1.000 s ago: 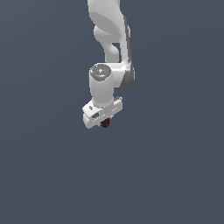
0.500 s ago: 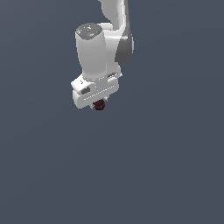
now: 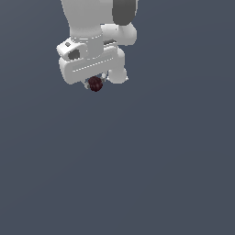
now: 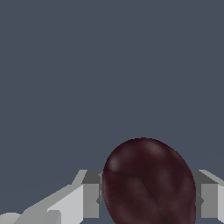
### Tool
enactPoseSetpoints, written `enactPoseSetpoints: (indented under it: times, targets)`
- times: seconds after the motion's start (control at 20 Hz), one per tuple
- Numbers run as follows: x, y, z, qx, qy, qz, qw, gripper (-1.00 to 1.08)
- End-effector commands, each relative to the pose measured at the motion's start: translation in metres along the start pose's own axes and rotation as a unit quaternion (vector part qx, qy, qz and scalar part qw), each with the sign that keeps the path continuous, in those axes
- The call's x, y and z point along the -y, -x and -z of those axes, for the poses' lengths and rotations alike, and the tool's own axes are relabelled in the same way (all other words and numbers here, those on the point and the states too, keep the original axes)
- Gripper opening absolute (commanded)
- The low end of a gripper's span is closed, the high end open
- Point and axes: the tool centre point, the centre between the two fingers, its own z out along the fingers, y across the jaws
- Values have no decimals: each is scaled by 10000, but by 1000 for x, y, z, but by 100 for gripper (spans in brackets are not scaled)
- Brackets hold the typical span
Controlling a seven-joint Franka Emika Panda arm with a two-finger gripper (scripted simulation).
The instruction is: Pick up the object and move it to a goal position.
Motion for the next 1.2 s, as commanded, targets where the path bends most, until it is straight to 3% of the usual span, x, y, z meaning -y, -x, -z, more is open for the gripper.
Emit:
enactPoseSetpoints:
  times: [0.0,0.55,1.15]
  targets:
    - [-1,9,27,-1,-2,1,10000,-100]
    - [-6,37,115,2,0,-2,10000,-100]
    - [-10,44,140,7,5,-4,10000,-100]
